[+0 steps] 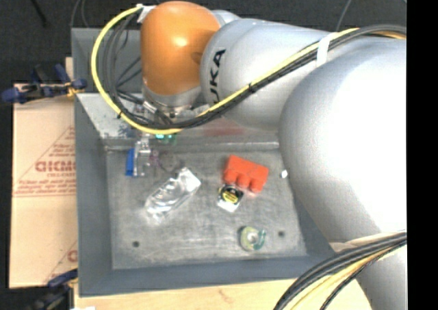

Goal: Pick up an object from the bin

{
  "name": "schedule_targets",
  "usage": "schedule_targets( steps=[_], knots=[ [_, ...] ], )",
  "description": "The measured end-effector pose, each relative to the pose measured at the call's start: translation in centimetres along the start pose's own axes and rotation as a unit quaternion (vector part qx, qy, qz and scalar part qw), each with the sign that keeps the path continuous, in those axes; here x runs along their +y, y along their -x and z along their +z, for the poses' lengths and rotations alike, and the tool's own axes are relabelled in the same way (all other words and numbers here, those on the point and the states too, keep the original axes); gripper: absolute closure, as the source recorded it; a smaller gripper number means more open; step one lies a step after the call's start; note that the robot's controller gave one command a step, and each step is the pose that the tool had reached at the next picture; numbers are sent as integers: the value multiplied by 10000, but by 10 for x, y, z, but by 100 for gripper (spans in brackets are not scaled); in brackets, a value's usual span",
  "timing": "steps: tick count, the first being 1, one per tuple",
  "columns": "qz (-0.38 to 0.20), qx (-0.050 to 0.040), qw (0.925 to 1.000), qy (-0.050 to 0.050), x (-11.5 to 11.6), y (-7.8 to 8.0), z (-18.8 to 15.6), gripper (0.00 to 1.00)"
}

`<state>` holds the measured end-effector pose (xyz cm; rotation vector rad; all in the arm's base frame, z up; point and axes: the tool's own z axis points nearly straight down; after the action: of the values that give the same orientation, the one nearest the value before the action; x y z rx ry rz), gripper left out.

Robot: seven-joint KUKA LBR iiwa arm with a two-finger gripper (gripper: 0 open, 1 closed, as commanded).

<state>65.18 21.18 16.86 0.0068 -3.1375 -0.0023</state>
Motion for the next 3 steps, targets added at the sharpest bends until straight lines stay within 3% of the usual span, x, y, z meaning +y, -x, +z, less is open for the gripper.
schedule_targets(
  steps=[1, 2, 3],
  knots=[
    [-424, -7, 9991, -20, 8, 2, 72, 0],
    [-74, -26, 10000, -2, -20, -3, 90, 0],
    [-61, -37, 10000, 9, -19, -3, 89, 100]
  ],
)
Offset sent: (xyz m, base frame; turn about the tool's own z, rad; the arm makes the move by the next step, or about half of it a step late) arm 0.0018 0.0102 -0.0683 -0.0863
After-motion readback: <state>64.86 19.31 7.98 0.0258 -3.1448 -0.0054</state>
